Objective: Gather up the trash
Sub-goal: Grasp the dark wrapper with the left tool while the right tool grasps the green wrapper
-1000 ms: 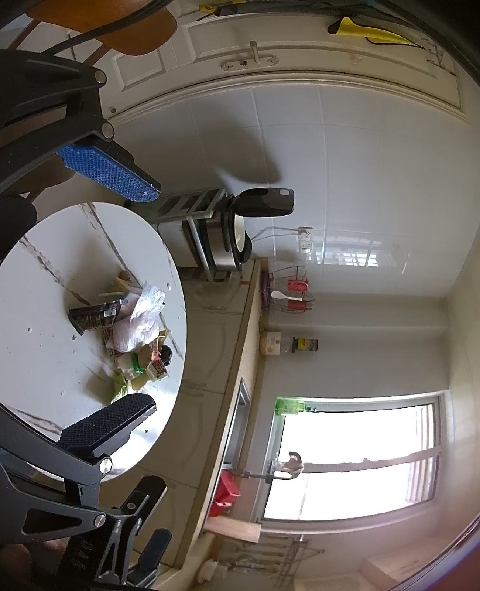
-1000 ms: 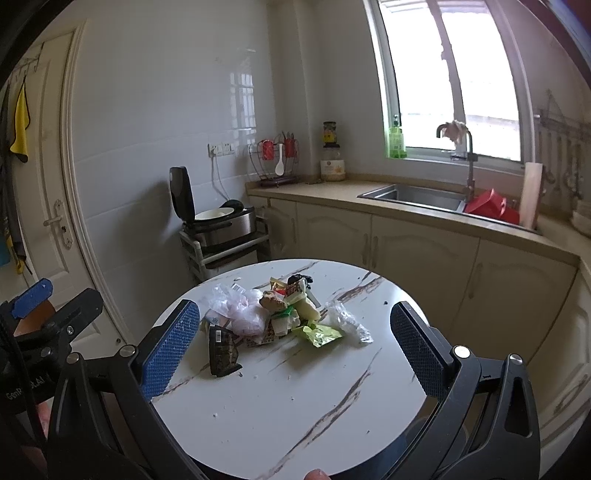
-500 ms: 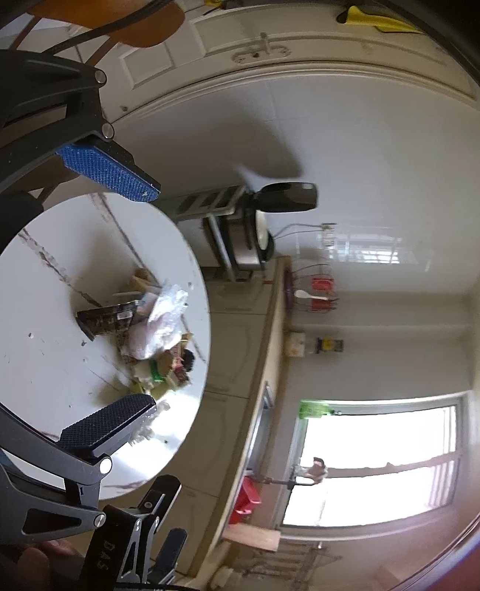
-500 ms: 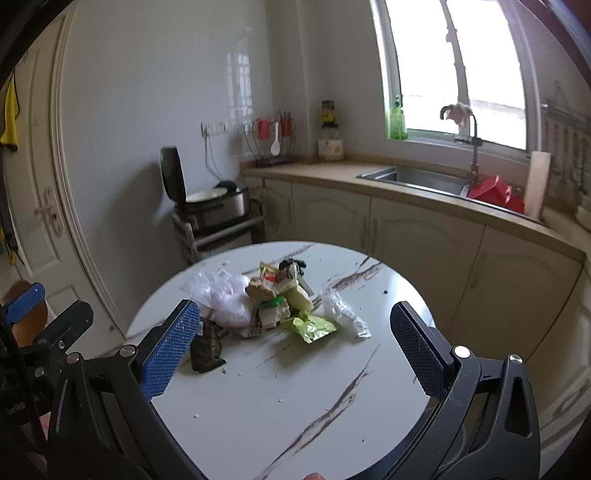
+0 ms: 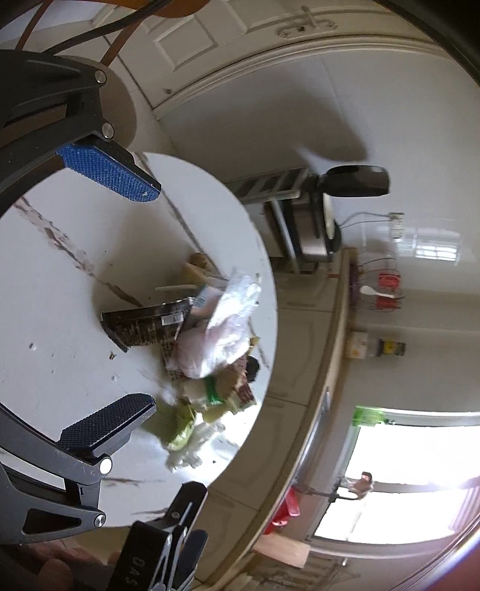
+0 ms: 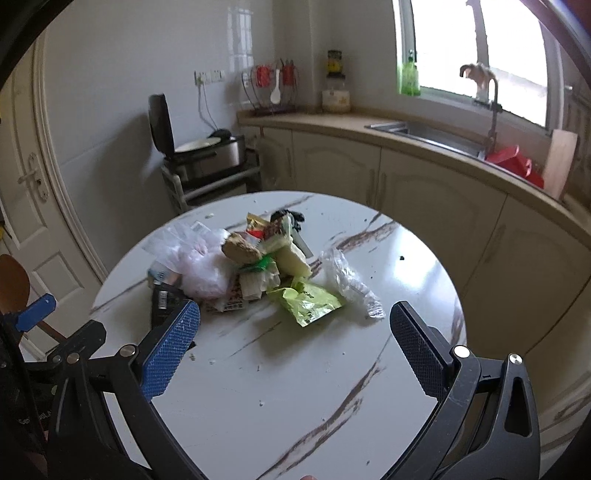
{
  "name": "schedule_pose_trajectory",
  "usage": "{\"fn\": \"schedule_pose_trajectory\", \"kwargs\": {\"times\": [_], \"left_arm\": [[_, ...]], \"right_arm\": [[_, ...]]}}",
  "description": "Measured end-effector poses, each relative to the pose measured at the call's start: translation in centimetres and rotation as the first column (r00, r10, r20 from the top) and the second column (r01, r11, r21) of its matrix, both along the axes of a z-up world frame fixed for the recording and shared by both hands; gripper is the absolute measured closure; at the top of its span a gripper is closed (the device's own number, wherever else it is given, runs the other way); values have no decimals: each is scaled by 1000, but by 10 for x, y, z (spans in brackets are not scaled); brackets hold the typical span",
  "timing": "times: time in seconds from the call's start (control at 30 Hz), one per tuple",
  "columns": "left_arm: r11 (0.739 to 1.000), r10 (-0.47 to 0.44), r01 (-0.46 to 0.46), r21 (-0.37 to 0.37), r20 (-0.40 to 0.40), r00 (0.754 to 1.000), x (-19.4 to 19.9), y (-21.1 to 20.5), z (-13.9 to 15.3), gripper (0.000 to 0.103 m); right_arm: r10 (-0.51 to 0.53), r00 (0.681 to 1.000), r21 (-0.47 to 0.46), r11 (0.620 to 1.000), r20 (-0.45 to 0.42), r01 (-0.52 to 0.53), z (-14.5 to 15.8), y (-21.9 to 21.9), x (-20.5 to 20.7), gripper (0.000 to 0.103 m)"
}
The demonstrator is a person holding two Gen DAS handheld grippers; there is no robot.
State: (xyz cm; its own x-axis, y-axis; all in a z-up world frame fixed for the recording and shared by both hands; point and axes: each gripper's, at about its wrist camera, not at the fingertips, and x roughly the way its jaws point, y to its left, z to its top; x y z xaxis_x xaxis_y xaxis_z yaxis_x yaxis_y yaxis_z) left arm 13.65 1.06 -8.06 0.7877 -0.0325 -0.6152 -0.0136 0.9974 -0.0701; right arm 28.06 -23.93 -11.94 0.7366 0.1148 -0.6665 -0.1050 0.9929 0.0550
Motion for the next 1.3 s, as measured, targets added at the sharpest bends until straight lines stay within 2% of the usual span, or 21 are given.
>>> {"fn": "schedule_pose_trajectory", "kwargs": {"times": [0.33, 0.6, 0.73, 0.8, 0.9, 0.93, 0.97, 1.0, 1.03, 1.1, 1.17, 1.2, 1.23, 1.3], "left_arm": [[999, -24, 19, -37, -146, 989, 55, 8, -44, 1], [999, -5, -6, -41, -257, 966, 98, 7, -68, 1], [998, -18, 1, -67, -258, 966, 108, 12, -69, 4], [998, -18, 1, -65, -251, 968, 111, 13, -70, 14], [997, -39, 21, -76, -240, 970, 113, 12, -69, 32], [996, -53, 32, -89, -235, 970, 111, 13, -69, 37], [994, -63, 41, -100, -232, 971, 110, 15, -69, 46], [992, -80, 54, -118, -228, 970, 108, 17, -69, 54], [989, -92, 63, -134, -224, 970, 106, 19, -70, 58], [982, -117, 81, -168, -221, 968, 101, 25, -71, 74], [981, -124, 87, -173, -219, 968, 98, 29, -72, 75], [980, -129, 92, -175, -219, 967, 96, 31, -71, 75], [979, -133, 94, -180, -218, 967, 95, 34, -72, 76], [977, -137, 97, -189, -215, 967, 89, 37, -73, 77]], "right_arm": [[-37, 988, -17, 999, -148, 35, -49, -14, 39, 2], [-18, 977, -18, 1000, -210, 15, -71, -15, 62, 3], [-3, 971, -28, 1000, -240, -4, -84, -14, 79, 5], [2, 968, -36, 999, -251, -12, -89, -11, 88, 9], [20, 963, -30, 999, -268, -30, -96, -7, 99, 26], [26, 961, -24, 999, -275, -34, -99, -6, 102, 35], [32, 959, -17, 999, -282, -38, -102, -5, 103, 42], [35, 959, -15, 999, -281, -41, -104, -4, 103, 43], [38, 962, -19, 999, -270, -45, -104, -3, 102, 49], [54, 965, -6, 998, -258, -57, -103, -5, 99, 62], [67, 964, 9, 998, -256, -67, -102, -8, 99, 83], [72, 964, 16, 997, -255, -70, -102, -10, 98, 89], [81, 963, 24, 997, -255, -77, -103, -12, 96, 102], [101, 962, 47, 995, -252, -92, -102, -17, 91, 102]]}}
